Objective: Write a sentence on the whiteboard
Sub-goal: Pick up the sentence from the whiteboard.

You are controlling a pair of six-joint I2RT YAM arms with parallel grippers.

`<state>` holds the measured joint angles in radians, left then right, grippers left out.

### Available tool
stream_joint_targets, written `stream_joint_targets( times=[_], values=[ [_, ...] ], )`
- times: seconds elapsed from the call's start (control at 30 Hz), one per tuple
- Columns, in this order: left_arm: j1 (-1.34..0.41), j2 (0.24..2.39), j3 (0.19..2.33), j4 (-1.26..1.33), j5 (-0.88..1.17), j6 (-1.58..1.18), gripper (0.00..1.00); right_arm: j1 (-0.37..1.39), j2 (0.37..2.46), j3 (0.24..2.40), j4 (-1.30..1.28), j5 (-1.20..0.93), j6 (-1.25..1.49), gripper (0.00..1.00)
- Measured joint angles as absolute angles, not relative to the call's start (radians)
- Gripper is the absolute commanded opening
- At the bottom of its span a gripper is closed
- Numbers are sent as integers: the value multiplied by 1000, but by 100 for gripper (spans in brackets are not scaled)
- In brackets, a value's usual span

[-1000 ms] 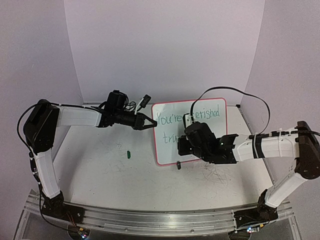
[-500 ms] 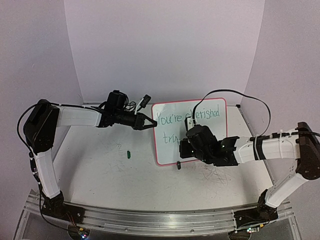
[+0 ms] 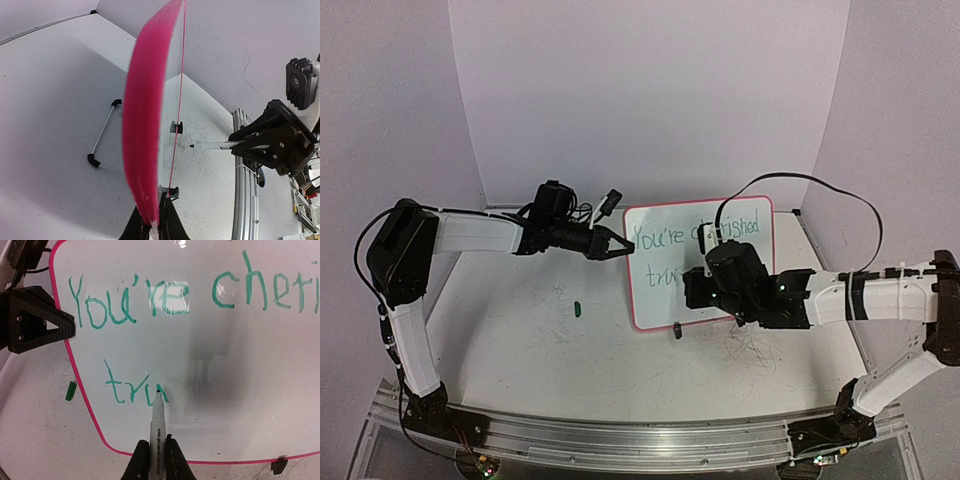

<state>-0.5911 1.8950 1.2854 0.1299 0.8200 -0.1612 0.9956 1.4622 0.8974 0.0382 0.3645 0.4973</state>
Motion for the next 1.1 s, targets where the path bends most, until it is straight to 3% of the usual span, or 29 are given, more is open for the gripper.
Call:
stream_joint_targets(
  times=[1.1],
  values=[
    [-592, 1895, 1285, 129, 818, -160, 0, 953, 1526, 962, 55, 378, 454, 0]
  ],
)
